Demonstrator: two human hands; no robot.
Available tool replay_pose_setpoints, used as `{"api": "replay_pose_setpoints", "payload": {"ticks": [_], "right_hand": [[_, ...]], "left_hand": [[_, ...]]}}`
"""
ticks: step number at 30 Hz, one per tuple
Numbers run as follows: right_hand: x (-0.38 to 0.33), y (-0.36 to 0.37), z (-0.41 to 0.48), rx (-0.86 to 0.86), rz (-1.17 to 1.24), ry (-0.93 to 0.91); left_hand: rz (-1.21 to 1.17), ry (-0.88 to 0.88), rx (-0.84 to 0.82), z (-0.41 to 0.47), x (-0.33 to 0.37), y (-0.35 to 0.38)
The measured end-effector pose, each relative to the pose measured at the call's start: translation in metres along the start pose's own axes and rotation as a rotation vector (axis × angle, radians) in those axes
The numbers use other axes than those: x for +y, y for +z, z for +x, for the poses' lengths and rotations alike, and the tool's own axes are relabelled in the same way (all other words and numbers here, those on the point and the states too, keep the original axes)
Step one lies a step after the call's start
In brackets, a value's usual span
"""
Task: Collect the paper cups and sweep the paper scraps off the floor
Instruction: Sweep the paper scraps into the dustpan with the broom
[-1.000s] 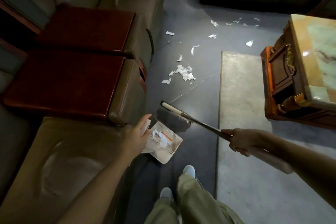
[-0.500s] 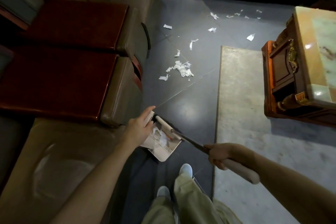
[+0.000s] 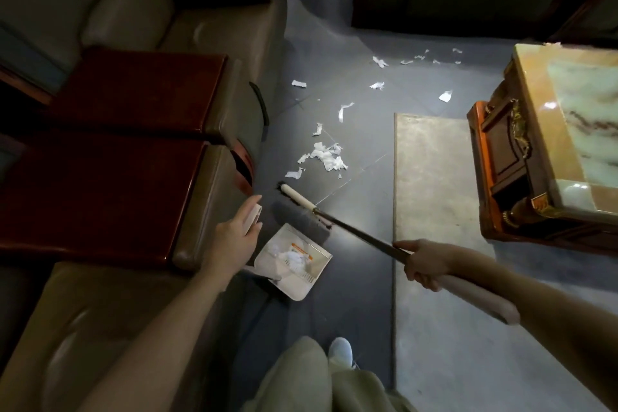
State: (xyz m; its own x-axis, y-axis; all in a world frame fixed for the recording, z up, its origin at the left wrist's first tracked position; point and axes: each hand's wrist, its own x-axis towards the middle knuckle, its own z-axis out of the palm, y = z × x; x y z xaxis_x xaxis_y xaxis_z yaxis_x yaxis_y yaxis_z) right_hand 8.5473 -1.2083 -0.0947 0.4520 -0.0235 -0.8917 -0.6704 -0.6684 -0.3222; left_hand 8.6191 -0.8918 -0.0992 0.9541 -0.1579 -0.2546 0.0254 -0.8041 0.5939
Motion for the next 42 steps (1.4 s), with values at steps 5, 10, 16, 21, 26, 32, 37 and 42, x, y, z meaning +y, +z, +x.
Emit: {"api": "replay_pose_setpoints", "payload": {"ticks": [5,10,16,21,26,32,37,42], "right_hand": [[-0.01,-0.049,0.031,0.112,0.035,-0.028],[-0.032,-0.103,0.064,0.183,0.06,-0.02],[-0.066,-0.157,0.112,0.209,0.073,0.01],[-0.109,-0.221,0.17,0.221,0.038,0.002],[-0.16,-0.278,0.225,0.199,-0.089,0.019],[-0.203,-0.299,0.277,0.065,-0.181,0.087],[-0.201,-0.275,0.256,-0.111,-0.267,0.081],[-0.2,-0.245,0.198,-0.276,-0.153,0.077]], "left_hand": [[-0.03,-0.027,0.043,0.049,0.013,-0.011],[-0.062,-0.025,0.033,0.106,0.019,-0.012],[-0.016,-0.08,0.055,0.173,0.023,-0.022],[0.005,-0.106,0.064,0.237,0.026,-0.027],[0.106,-0.108,0.084,0.296,0.03,-0.028],[0.017,-0.148,0.087,0.346,0.045,-0.029],[-0.012,-0.195,0.069,0.371,0.047,-0.041],[0.015,-0.095,0.009,0.377,0.055,-0.04]]}}
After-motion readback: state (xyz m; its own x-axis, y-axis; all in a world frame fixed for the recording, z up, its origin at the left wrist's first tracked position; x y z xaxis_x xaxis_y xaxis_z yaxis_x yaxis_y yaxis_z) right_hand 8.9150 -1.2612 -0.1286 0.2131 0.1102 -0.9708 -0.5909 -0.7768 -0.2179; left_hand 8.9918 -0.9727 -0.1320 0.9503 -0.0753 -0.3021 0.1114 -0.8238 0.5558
